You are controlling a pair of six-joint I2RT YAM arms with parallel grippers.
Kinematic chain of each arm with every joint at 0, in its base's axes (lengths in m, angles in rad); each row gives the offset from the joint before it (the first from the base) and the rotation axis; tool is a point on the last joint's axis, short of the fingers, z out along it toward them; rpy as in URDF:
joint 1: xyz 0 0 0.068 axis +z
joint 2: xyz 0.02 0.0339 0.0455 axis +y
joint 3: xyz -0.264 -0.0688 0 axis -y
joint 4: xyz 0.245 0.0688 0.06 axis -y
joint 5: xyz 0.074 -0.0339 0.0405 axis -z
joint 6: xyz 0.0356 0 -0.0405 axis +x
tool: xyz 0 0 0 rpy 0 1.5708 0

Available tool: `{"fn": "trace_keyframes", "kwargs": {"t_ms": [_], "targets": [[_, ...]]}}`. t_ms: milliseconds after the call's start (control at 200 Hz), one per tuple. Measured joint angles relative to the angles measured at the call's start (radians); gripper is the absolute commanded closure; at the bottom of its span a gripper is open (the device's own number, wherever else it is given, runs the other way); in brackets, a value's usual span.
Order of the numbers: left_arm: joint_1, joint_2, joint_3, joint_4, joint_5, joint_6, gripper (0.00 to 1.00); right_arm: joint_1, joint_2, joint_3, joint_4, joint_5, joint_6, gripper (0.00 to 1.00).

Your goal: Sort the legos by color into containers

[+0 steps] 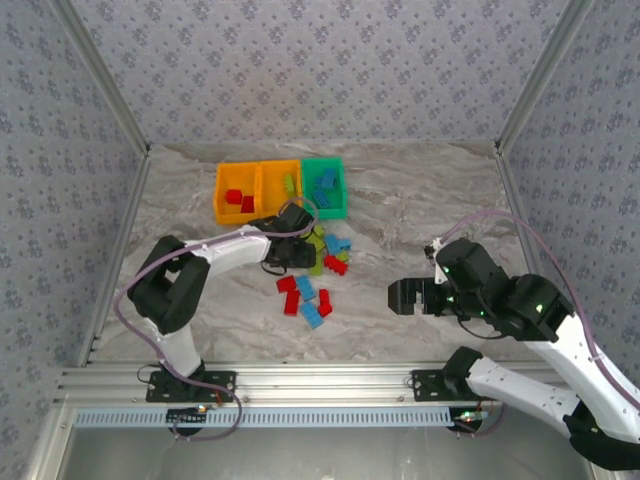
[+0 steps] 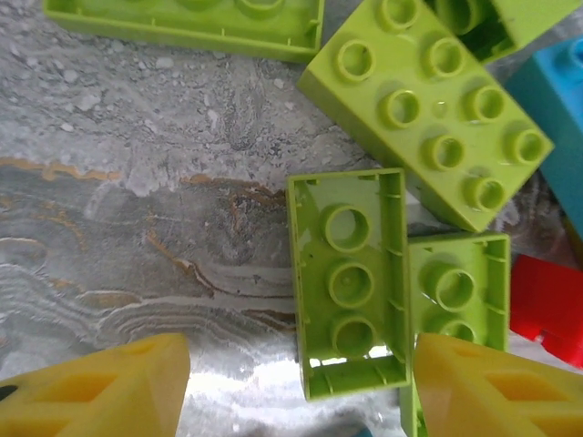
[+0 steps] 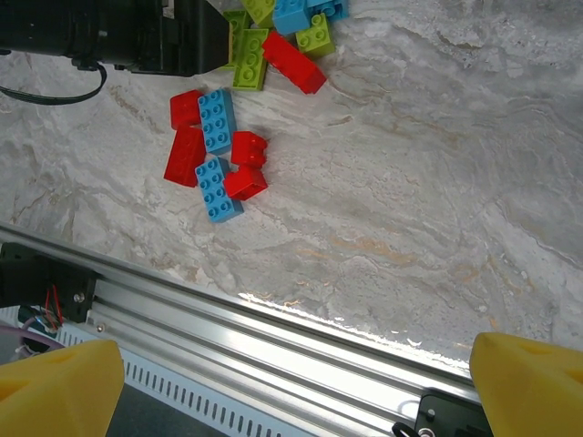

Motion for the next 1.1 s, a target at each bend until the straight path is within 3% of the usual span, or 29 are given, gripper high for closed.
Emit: {"fn": "trace_keyframes", "kwargs": {"t_ms": [265,445,640,1099], "targets": [[0.021,0.034,-0.002,0.007,0.003,-0.006,0.43,0.000,0.000,0.000,0.001,0.013,0.015,0.00],[0.064,-0.037,-0.082,0.020,-0.019,-0.007,0.44,0.000,0.006,0.000,0.005,0.015,0.022,0.00],[0.073,-0.108,-0.108,0.014,-0.003,0.013,0.30,0.000,0.032,0.000,0.006,0.015,0.022,0.00],[0.045,0.011,-0.030,-0.016,-0.077,-0.042,0.33,0.000,0.040,0.000,0.012,0.015,0.022,0.00]]}}
